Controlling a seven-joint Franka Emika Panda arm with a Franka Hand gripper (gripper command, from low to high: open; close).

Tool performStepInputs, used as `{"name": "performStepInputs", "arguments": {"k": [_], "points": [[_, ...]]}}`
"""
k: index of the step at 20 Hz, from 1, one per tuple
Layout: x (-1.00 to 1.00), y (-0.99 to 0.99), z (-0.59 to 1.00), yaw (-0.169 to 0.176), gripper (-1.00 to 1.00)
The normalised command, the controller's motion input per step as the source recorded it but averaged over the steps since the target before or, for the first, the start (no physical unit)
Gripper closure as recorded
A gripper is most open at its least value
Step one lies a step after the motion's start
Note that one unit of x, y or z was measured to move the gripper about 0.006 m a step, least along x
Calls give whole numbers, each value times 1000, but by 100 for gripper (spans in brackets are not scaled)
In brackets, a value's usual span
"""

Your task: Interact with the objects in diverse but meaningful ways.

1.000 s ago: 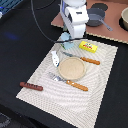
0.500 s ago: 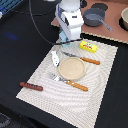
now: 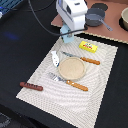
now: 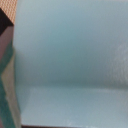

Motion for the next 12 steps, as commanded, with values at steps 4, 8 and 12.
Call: {"name": "performStepInputs", "arguments": {"k": [4, 8, 12], "points": [[-207, -704, 623, 17, 100], [-161, -853, 416, 1, 100], [-69, -919, 338, 0, 100]]}}
